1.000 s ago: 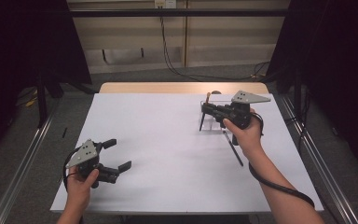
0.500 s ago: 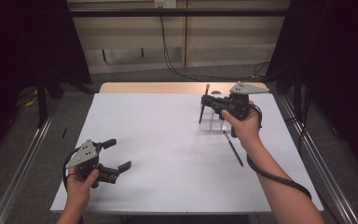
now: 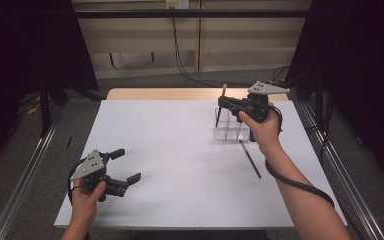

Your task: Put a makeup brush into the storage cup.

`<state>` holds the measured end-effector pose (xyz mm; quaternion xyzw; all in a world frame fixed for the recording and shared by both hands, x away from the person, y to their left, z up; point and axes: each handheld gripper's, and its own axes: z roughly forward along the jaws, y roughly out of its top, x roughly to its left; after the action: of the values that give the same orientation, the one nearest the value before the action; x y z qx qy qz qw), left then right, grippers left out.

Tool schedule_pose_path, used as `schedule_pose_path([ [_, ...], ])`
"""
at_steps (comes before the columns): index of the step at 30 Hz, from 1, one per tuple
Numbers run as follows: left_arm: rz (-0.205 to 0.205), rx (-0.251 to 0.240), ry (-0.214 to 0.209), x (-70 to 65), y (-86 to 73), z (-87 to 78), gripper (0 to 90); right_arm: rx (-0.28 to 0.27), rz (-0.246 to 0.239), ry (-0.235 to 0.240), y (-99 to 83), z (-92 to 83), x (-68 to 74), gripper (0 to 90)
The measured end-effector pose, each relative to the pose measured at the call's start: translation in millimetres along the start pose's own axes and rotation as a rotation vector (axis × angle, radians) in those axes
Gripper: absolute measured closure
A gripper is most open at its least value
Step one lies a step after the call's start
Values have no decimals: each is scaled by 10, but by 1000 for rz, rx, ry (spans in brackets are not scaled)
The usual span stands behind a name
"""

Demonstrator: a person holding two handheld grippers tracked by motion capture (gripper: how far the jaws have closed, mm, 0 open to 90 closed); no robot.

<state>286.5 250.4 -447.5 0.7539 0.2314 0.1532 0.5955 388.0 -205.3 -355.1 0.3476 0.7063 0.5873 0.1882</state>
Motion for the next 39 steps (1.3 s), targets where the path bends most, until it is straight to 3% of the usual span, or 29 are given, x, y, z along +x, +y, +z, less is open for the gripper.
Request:
schedule_pose_path([
  [39,10,1,-9,-7,1,12,0,23,-27,-92,157,123,-174,838],
])
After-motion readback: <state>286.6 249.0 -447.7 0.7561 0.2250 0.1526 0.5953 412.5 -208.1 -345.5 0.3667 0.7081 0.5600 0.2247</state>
